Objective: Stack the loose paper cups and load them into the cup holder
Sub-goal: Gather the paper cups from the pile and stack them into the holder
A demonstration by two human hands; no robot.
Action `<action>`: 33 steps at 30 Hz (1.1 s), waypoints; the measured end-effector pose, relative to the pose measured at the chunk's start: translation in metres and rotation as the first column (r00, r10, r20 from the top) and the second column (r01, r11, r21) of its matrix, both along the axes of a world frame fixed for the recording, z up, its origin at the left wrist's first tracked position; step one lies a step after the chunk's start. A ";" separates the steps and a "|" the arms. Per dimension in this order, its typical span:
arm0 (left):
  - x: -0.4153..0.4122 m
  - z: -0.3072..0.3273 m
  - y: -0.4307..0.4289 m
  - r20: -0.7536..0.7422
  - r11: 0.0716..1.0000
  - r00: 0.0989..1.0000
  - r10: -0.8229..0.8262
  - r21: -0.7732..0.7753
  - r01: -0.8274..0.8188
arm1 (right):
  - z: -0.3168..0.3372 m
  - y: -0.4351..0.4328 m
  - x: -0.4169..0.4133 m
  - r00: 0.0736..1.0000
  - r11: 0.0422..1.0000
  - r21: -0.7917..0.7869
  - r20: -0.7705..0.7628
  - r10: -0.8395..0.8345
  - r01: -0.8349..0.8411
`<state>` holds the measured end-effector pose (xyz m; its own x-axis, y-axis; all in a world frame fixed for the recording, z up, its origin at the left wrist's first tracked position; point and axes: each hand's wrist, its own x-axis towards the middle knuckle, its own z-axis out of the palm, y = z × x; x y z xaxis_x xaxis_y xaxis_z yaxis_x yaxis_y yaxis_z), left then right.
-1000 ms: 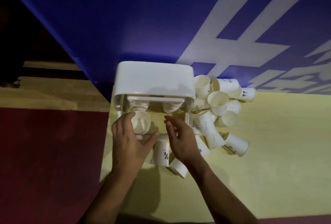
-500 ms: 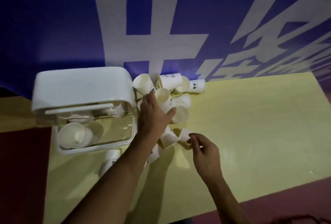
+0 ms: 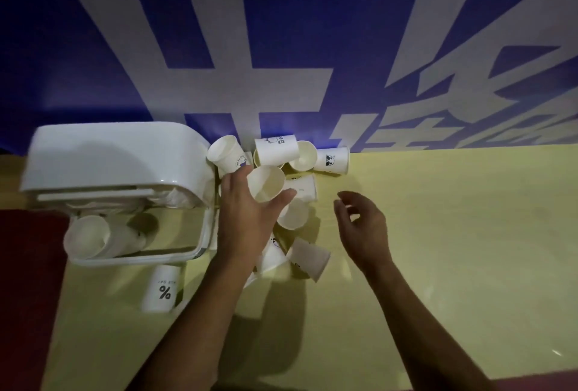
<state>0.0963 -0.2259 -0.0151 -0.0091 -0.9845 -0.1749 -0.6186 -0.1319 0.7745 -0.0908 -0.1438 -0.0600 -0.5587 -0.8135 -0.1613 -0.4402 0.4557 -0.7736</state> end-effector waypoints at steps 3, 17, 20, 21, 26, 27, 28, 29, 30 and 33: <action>0.002 0.005 0.016 -0.019 0.999 1.000 -0.007 -0.042 0.006 | -0.009 -0.044 -0.028 0.979 0.994 0.033 -0.170 0.111 -0.107; -0.002 -0.006 0.030 -0.136 0.999 0.990 -0.037 -0.016 0.035 | -0.082 -0.102 -0.094 0.833 0.865 0.359 -0.303 0.463 -0.350; 0.000 -0.007 0.030 -0.142 0.999 0.989 -0.045 -0.005 0.045 | -0.071 -0.084 -0.093 0.922 0.938 0.173 -0.200 0.331 -0.300; 0.000 -0.007 0.029 -0.147 0.999 0.988 -0.047 0.001 0.047 | -0.063 -0.076 -0.091 0.936 0.954 0.114 -0.190 0.296 -0.279; 0.004 -0.007 0.027 -0.157 0.995 0.982 -0.103 -0.024 0.100 | -0.013 -0.034 -0.075 0.984 0.991 -0.057 -0.139 0.112 -0.121; 0.006 -0.005 0.027 -0.167 0.993 0.979 -0.118 -0.030 0.115 | -0.002 -0.027 -0.068 0.985 0.992 -0.069 -0.143 0.092 -0.103; 0.008 -0.003 0.028 -0.177 0.991 0.975 -0.132 -0.031 0.128 | 0.008 -0.020 -0.061 0.986 0.991 -0.090 -0.144 0.084 -0.097; 0.011 0.000 0.029 -0.187 0.989 0.971 -0.147 -0.035 0.143 | 0.017 -0.015 -0.052 0.986 0.988 -0.114 -0.144 0.083 -0.100; 0.015 0.004 0.030 -0.196 0.987 0.968 -0.158 -0.042 0.153 | 0.027 -0.010 -0.042 0.987 0.985 -0.139 -0.135 0.087 -0.106; 0.036 0.013 0.034 -0.236 0.986 0.957 -0.169 -0.054 0.160 | 0.049 -0.003 -0.007 0.988 0.969 -0.208 -0.097 0.117 -0.135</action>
<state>0.1321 -0.1924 -0.0019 -0.2086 -0.9713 -0.1141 -0.4262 -0.0147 0.9045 -0.0980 -0.1464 -0.0110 -0.4539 -0.8886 0.0664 -0.5501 0.2208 -0.8054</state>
